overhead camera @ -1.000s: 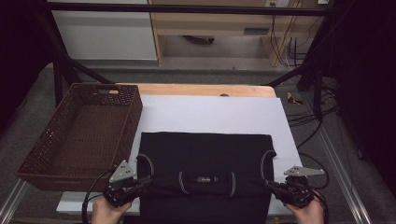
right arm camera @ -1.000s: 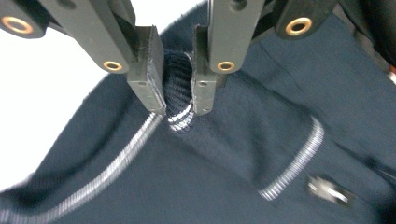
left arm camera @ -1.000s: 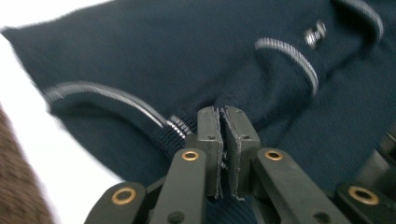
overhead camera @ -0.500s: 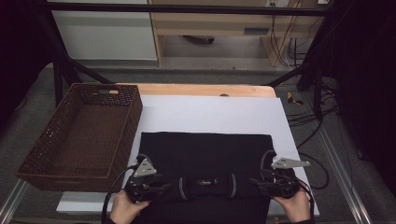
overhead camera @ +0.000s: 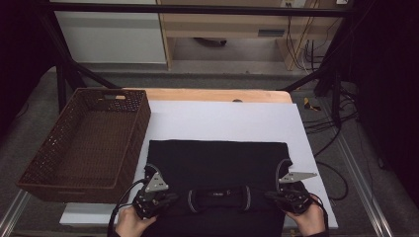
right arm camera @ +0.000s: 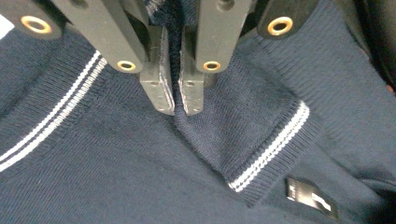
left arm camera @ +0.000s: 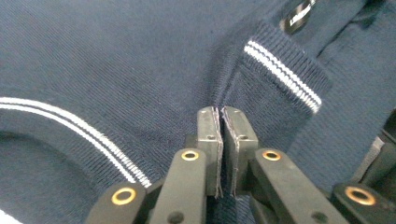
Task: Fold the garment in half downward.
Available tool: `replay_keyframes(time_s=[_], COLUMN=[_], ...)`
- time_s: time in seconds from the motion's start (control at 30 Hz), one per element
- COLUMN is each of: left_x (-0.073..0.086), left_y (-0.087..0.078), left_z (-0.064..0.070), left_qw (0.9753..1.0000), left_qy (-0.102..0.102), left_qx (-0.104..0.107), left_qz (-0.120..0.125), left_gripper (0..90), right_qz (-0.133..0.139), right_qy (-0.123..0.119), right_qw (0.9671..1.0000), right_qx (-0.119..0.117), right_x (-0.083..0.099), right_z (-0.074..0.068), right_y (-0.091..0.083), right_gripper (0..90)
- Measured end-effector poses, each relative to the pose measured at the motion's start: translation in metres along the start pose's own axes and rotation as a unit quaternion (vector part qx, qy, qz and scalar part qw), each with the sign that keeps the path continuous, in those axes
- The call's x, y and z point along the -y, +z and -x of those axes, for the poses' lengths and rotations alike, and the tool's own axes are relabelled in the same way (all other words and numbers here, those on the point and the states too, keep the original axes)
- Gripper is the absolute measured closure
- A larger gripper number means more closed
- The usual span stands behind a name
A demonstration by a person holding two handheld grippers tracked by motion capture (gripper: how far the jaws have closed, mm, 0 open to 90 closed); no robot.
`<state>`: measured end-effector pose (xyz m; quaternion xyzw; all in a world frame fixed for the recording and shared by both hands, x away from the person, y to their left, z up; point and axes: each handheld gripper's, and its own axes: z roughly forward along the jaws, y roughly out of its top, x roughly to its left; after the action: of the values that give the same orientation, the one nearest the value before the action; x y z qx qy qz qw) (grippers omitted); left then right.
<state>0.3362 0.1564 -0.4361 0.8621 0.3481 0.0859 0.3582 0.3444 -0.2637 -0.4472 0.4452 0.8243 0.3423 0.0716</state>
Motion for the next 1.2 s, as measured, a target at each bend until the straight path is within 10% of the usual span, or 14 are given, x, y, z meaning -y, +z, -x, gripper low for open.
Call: replay_keyframes(time_s=[0.13,0.27,0.5,0.73,1.2], left_x=[0.005,0.016,0.026,0.038,0.049], left_y=[-0.014,-0.015,-0.025,-0.020,-0.019], left_z=[0.004,0.010,-0.010,-0.018,0.000], left_qw=[0.9998,0.9997,0.9977,0.9930,0.9917], left_qy=[0.003,0.015,-0.060,-0.106,-0.095], left_qx=[0.015,0.016,-0.031,-0.034,-0.013], left_qz=[0.015,-0.005,0.001,-0.039,-0.086], left_gripper=[84.1,69.9,44.7,44.8,63.3], right_qz=[0.046,0.020,0.036,0.041,-0.025], right_qy=[0.000,0.003,0.033,0.046,0.041], right_qw=[0.9989,0.9996,0.9987,0.9970,0.9982], right_qx=[-0.007,-0.020,-0.014,0.047,0.035], right_x=[0.005,0.018,0.024,0.017,0.029], right_z=[-0.006,-0.012,-0.002,0.020,0.022], right_y=[-0.024,-0.031,-0.033,-0.024,-0.012], right_gripper=[84.8,79.2,55.4,44.7,41.3])
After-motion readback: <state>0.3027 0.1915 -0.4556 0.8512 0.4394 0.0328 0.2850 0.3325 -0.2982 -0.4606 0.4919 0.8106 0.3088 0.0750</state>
